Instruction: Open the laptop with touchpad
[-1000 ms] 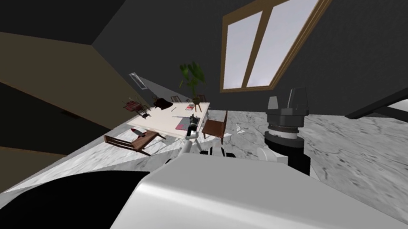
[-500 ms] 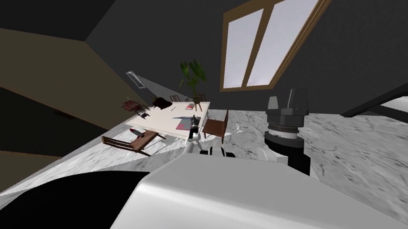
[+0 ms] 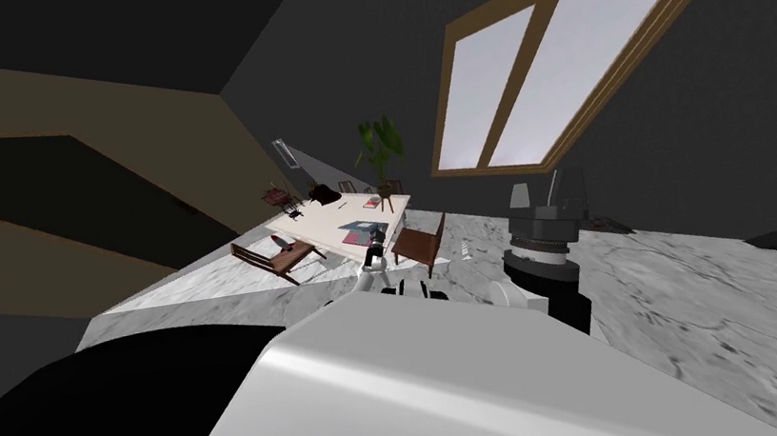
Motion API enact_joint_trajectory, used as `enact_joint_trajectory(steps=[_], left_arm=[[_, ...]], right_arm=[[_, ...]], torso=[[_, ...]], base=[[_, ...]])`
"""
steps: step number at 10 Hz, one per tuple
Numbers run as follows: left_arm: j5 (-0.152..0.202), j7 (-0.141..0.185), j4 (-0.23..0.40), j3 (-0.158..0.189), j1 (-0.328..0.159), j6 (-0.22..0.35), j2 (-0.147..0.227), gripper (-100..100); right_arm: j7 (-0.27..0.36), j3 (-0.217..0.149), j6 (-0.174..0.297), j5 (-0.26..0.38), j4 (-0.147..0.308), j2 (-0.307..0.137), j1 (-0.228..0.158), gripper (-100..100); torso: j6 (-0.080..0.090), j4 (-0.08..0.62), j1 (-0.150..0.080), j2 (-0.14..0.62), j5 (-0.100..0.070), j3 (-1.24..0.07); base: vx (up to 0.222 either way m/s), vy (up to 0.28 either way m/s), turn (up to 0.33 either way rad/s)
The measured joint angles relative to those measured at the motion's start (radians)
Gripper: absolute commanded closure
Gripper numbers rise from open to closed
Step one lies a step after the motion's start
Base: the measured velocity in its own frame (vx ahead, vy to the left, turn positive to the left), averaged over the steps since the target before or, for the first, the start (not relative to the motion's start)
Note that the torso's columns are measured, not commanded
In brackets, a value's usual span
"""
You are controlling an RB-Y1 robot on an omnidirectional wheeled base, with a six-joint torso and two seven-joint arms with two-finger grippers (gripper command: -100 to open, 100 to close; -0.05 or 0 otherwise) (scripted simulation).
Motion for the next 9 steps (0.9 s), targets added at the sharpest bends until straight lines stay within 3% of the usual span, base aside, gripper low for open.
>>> enact_joint_trajectory(steps=[1,2,4,9], left_arm=[[0.029,-0.022,0.0,-0.002,0.007,0.016,0.003,-100],[0.034,-0.03,0.018,0.006,-0.021,0.031,0.005,-100],[0.032,-0.038,-0.011,0.015,-0.045,0.077,0.004,-100],[0.037,-0.06,-0.046,0.038,-0.113,0.18,0.01,-100]], right_arm=[[0.0,0.0,0.0,0.0,0.0,0.0,0.0,0],[0.0,0.0,0.0,0.0,0.0,0.0,0.0,0],[0.0,0.0,0.0,0.0,0.0,0.0,0.0,0],[0.0,0.0,0.0,0.0,0.0,0.0,0.0,0]], torso=[[0.002,0.003,-0.001,0.003,-0.001,0.003],[0.011,0.01,-0.01,0.009,-0.002,0.006],[0.014,0.014,-0.02,0.016,-0.005,0.011],[0.014,0.013,-0.018,0.013,-0.004,0.008]], base=[[-0.036,-0.026,0.162],[-0.053,-0.028,0.001],[-0.045,-0.028,0.04],[-0.051,-0.028,0.048]])
